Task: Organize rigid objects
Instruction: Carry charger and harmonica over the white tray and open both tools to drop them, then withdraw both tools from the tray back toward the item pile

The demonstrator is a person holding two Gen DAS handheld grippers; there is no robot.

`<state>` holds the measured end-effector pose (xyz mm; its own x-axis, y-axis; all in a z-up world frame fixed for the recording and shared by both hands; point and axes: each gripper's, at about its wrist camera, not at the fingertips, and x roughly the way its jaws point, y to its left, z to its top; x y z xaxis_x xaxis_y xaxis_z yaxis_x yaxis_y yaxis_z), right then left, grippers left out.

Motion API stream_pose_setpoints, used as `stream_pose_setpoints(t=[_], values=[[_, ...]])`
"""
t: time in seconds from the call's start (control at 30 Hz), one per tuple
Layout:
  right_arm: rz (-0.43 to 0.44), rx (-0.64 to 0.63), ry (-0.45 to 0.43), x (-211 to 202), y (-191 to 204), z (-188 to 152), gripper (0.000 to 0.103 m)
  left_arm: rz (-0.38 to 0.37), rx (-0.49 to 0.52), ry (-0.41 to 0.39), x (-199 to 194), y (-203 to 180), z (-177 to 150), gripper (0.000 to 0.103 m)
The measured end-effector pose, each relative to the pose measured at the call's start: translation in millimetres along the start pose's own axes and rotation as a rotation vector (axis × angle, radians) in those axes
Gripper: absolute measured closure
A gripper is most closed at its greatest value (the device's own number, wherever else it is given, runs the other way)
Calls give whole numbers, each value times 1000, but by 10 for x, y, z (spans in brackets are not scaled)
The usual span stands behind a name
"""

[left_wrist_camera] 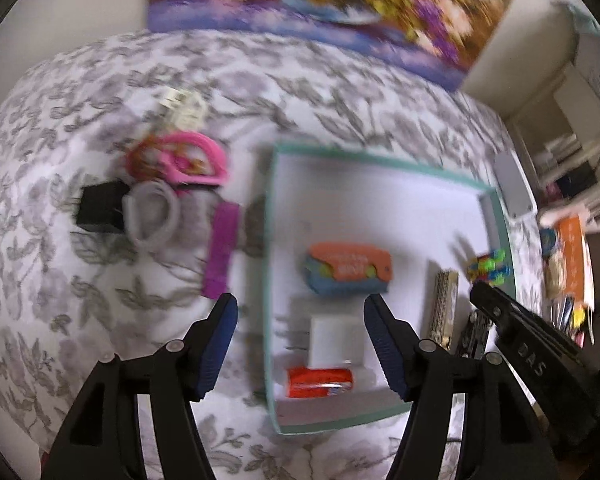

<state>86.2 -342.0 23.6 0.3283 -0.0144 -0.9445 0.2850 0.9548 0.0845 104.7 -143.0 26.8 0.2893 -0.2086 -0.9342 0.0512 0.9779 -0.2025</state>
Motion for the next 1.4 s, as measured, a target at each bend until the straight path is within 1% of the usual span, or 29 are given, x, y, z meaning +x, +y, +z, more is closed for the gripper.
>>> stream_pose_setpoints(t=[0.1,0.23,0.3,0.33,0.37,0.43,0.5,0.57,0.6,0.63,0.7,0.73,0.77,0.8,0.83,0.87,0.9,0.97,1.1,1.4], values=[[-1,-14,-25,-101,42,-1,84,6,-43,-25,-49,132,75,35],[-11,-28,-28,-93,105,2,78,34,-84,-43,-102,334,108,35],[-24,-31,-13,-38,136,-6,71,48,-103,-39,-93,406,114,35],[-30,-33,-7,-18,143,-15,63,51,-110,-35,-72,433,121,35],[-37,-35,-1,2,149,-24,53,53,-119,-29,-41,462,131,35],[-46,-39,1,21,170,-30,45,54,-135,-14,3,532,129,35],[-45,-41,0,20,188,-26,44,61,-142,-3,35,578,124,35],[-45,-37,-1,24,196,-22,32,84,-143,7,71,611,117,34],[-47,-34,0,30,196,-21,29,94,-142,10,84,623,111,28],[-50,-31,1,37,196,-22,27,104,-143,12,102,633,115,20],[-56,-30,9,62,197,-26,26,119,-147,9,118,653,114,17],[-58,-30,12,72,197,-28,23,135,-148,8,130,665,116,14],[-62,-29,15,84,196,-31,15,147,-147,6,136,675,114,12],[-65,-29,18,94,194,-34,12,163,-144,3,139,686,108,8],[-67,-28,18,102,192,-36,6,189,-139,-1,150,700,106,8],[-70,-27,18,107,192,-36,3,202,-138,-2,157,719,107,8],[-72,-28,17,108,195,-35,2,212,-140,-2,165,741,110,8],[-74,-31,15,108,201,-32,0,208,-160,-5,168,809,121,8],[-75,-38,10,110,219,-30,0,193,-203,-22,121,955,144,8],[-52,-71,-12,85,390,-29,0,215,-301,-69,-55,1412,218,8]])
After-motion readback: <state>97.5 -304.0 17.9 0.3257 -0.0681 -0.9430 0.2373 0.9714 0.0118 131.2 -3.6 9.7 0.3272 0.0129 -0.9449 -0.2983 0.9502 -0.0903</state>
